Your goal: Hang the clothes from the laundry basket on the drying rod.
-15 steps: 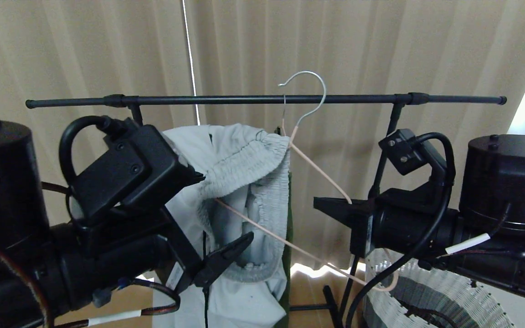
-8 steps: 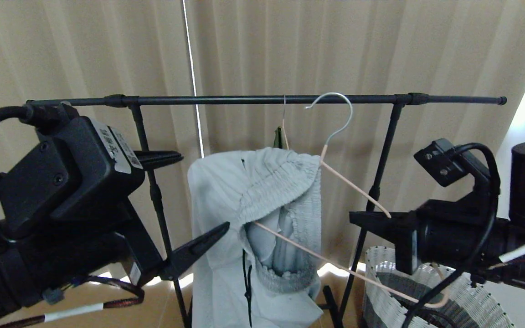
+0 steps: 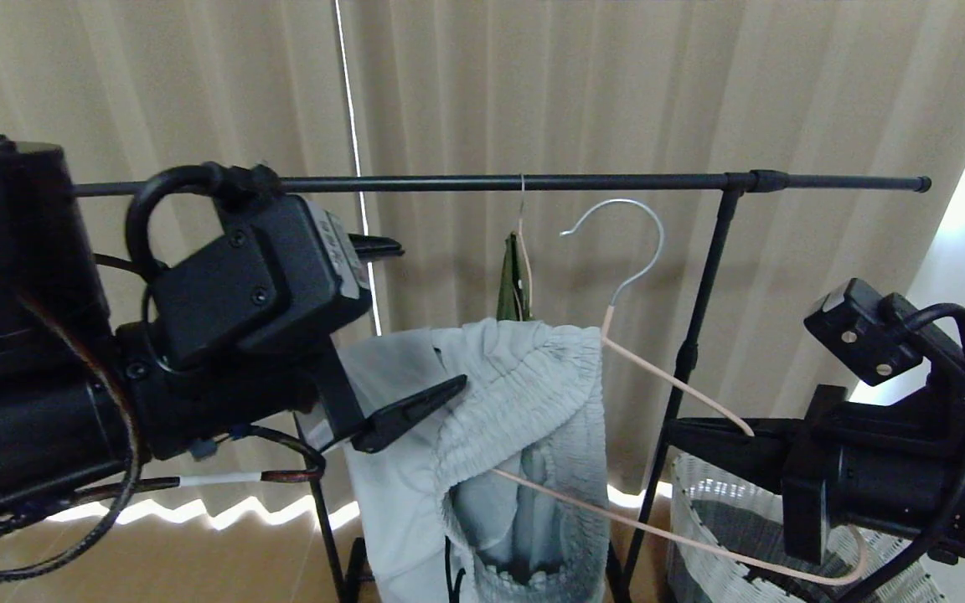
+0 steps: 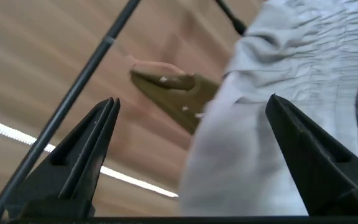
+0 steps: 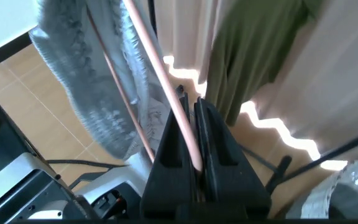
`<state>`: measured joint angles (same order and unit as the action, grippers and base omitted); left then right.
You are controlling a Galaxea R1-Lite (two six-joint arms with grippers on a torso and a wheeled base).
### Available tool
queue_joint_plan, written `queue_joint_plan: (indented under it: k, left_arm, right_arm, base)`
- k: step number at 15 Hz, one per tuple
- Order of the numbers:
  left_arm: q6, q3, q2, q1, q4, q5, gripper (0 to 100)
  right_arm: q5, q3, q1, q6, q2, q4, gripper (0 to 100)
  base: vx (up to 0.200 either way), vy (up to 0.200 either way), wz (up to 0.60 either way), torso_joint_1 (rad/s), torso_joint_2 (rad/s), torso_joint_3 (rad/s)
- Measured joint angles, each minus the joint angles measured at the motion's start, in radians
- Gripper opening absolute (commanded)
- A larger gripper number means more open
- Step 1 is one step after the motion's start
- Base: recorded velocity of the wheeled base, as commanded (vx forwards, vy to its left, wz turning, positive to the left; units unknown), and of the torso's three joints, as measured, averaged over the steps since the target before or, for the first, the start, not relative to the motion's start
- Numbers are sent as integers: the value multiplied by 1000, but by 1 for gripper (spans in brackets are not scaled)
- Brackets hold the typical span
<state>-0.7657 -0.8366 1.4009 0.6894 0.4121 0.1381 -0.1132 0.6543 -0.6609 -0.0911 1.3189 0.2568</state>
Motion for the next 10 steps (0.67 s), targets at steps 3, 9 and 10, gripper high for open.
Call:
queue_joint_plan:
  k: [3, 9, 10]
  left_arm:
    - [-1, -17, 51, 29, 0, 4, 100]
    - [-3, -44, 108, -8, 3, 2, 100]
    - [-4, -46, 114, -8, 3, 2, 100]
  right_arm:
    - [-31, 37, -1, 10, 28, 3, 0]
    - [-77, 47, -6, 52, 36, 2, 0]
    - [-82, 47, -6, 54, 35, 2, 0]
  base:
    - [0, 0, 0, 0, 0, 0]
    - [0, 0, 0, 0, 0, 0]
    - [0, 0, 0, 0, 0, 0]
